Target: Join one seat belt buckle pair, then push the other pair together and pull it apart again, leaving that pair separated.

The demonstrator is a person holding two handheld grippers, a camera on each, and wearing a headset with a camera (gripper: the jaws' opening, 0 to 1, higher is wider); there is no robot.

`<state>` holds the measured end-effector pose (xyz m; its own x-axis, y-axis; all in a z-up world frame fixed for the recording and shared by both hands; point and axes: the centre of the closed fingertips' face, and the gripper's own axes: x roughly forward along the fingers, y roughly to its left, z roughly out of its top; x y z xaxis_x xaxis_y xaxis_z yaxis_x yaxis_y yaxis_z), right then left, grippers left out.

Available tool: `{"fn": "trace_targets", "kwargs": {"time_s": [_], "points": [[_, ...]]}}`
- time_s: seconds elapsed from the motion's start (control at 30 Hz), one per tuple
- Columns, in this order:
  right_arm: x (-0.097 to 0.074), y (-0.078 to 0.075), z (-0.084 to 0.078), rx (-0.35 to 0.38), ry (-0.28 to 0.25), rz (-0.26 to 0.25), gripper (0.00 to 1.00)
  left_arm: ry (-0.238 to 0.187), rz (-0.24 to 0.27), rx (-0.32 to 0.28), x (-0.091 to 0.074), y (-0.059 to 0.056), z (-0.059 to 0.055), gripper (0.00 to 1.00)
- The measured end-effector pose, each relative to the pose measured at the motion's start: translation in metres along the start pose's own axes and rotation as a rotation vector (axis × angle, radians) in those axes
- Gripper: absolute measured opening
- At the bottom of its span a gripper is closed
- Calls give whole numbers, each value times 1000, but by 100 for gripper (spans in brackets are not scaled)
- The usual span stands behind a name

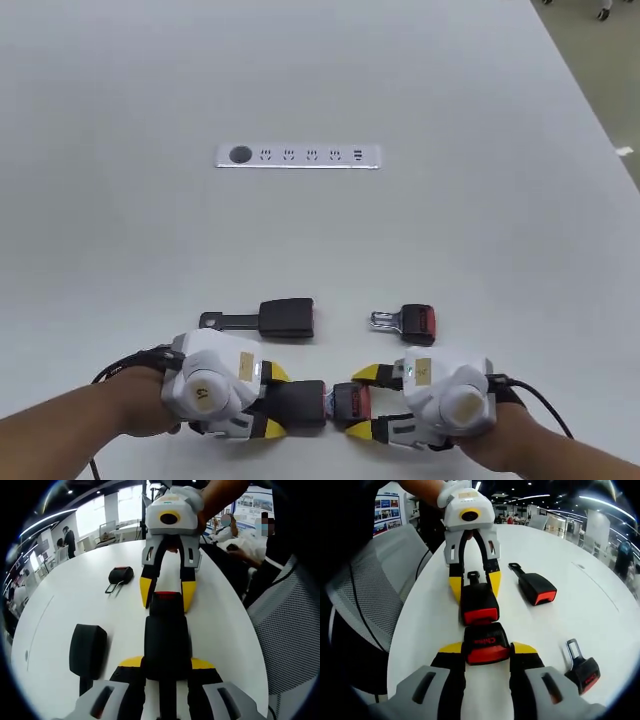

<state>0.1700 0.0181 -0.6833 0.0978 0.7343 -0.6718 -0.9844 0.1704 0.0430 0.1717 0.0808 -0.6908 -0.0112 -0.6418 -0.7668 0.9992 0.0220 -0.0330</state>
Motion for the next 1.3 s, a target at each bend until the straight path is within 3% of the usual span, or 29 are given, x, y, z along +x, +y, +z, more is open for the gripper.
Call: {"fn": "trace_targets", "kwargs": {"time_s": [0.77,1.3], "points": [[2,-3,-4,18,-52,1,31,-44,-3,-13,-1,0,-2,32],[3,-1,-1,9,-15,-28,33,11,1,17,0,-3,-2,33]]}}
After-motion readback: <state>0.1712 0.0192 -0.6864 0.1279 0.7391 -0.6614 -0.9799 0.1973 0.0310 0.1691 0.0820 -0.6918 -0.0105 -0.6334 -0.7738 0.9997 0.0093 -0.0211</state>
